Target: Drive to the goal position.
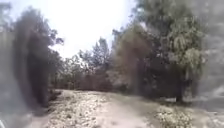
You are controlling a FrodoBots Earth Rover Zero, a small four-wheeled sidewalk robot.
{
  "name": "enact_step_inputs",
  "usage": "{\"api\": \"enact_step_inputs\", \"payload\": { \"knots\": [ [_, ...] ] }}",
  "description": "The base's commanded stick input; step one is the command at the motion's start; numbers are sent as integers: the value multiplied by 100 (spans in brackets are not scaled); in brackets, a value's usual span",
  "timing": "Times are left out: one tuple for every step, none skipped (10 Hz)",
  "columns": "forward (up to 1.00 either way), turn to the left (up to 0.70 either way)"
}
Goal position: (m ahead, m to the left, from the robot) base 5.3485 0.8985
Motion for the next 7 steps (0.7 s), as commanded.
{"api": "enact_step_inputs", "payload": {
  "knots": [
    [70,0],
    [70,0],
    [70,0],
    [70,0],
    [70,0],
    [70,0],
    [70,0]
  ]
}}
